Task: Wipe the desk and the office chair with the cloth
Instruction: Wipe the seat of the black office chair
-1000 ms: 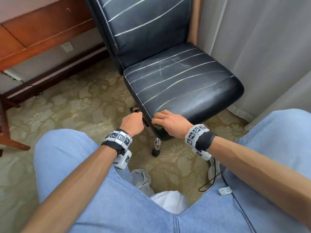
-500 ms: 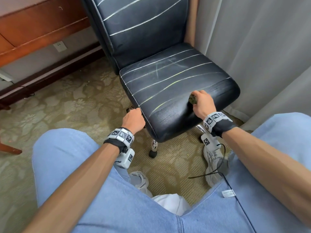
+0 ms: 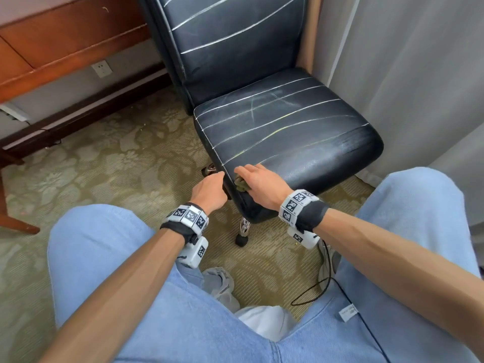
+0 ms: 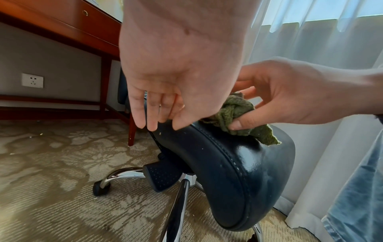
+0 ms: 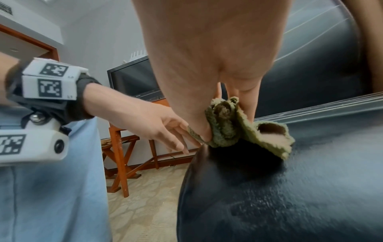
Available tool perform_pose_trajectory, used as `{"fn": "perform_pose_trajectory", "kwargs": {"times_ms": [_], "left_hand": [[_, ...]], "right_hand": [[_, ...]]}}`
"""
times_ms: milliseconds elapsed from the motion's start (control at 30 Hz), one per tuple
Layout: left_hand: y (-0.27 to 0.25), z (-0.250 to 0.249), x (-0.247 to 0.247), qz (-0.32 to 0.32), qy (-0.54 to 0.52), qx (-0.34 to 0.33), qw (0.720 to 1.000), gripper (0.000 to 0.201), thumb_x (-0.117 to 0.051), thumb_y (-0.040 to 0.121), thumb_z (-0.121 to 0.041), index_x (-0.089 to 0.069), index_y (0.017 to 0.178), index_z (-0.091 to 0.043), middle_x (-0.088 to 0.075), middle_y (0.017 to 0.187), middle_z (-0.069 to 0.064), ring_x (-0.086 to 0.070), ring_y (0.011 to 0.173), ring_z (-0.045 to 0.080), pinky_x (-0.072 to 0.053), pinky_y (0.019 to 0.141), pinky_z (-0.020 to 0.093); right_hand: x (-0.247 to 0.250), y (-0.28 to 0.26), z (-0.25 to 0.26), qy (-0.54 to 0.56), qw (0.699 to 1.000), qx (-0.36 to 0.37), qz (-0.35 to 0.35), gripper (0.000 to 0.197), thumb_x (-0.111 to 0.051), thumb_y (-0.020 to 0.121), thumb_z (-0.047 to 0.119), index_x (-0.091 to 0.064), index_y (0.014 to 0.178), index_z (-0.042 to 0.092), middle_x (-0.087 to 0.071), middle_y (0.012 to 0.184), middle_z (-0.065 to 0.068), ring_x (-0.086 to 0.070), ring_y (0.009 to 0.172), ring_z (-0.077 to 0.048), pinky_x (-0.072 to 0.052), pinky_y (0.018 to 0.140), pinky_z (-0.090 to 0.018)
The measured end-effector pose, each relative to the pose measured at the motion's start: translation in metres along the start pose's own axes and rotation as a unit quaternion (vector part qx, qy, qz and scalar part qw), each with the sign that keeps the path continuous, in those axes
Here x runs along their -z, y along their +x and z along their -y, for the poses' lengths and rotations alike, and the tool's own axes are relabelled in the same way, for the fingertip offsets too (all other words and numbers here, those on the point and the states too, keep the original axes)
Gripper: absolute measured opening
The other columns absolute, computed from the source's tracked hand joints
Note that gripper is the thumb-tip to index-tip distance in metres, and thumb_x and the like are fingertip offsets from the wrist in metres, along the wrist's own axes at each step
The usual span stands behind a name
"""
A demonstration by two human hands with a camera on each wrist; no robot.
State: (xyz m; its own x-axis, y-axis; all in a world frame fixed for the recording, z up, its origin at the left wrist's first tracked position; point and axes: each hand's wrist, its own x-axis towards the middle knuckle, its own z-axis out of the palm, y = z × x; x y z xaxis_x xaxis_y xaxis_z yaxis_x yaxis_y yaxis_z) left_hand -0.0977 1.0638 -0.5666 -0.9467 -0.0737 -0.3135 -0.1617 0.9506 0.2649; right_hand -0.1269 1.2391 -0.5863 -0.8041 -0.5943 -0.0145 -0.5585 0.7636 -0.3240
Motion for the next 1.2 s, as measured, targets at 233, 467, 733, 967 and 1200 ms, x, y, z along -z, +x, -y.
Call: {"fn": "perform_pose_trajectory", "kwargs": {"times_ms": [233, 467, 733, 967, 1200], "left_hand": [[0.005, 0.01, -0.01, 0.025, -0.008, -0.035, 0.999, 0.081, -0.085, 0.073, -0.056, -0.048, 0.134, -0.019, -0.058, 0.137, 0.003, -0.058, 0.127, 0.028, -0.053, 0.094, 0.044], [0.009, 0.013, -0.031, 0.015, -0.029, -0.043, 0.999, 0.104, -0.084, 0.061, -0.072, -0.04, 0.14, -0.019, -0.053, 0.141, 0.0, -0.055, 0.127, 0.025, -0.054, 0.097, 0.048], [0.014, 0.007, -0.042, 0.012, -0.018, -0.04, 0.999, 0.132, -0.088, 0.071, -0.059, -0.01, 0.161, -0.002, -0.027, 0.166, 0.013, -0.04, 0.146, 0.029, -0.044, 0.112, 0.044], [0.012, 0.008, -0.042, 0.011, -0.071, -0.036, 0.997, 0.134, -0.09, 0.072, -0.052, -0.003, 0.164, -0.007, -0.015, 0.172, 0.01, -0.036, 0.15, 0.028, -0.041, 0.115, 0.039], [0.015, 0.013, -0.041, 0.015, -0.063, -0.048, 0.997, 0.134, -0.088, 0.073, -0.056, -0.004, 0.164, -0.006, -0.014, 0.172, 0.012, -0.037, 0.149, 0.03, -0.041, 0.116, 0.038]], "right_hand": [[0.02, 0.013, -0.018, -0.003, 1.0, 0.0, 0.003, 0.042, -0.066, 0.091, 0.009, -0.057, 0.129, 0.024, -0.057, 0.115, -0.002, -0.056, 0.107, -0.028, -0.055, 0.078, -0.043], [0.023, 0.008, -0.049, 0.079, 0.995, -0.067, -0.01, 0.052, -0.07, 0.085, 0.006, -0.06, 0.133, 0.021, -0.054, 0.107, -0.001, -0.06, 0.104, -0.033, -0.05, 0.087, -0.038], [-0.005, 0.018, -0.034, 0.037, 0.994, 0.104, 0.014, 0.058, -0.068, 0.082, 0.002, -0.06, 0.137, 0.021, -0.057, 0.129, -0.002, -0.051, 0.116, -0.028, -0.054, 0.089, -0.044], [0.007, 0.056, -0.052, 0.021, 0.995, 0.095, -0.001, 0.047, -0.063, 0.087, 0.005, -0.061, 0.13, 0.024, -0.055, 0.124, -0.002, -0.049, 0.112, -0.028, -0.056, 0.075, -0.048], [0.013, 0.081, -0.074, 0.077, 0.997, -0.005, -0.031, 0.052, -0.066, 0.079, 0.006, -0.064, 0.128, 0.023, -0.059, 0.117, -0.005, -0.053, 0.101, -0.032, -0.052, 0.088, -0.048]]}}
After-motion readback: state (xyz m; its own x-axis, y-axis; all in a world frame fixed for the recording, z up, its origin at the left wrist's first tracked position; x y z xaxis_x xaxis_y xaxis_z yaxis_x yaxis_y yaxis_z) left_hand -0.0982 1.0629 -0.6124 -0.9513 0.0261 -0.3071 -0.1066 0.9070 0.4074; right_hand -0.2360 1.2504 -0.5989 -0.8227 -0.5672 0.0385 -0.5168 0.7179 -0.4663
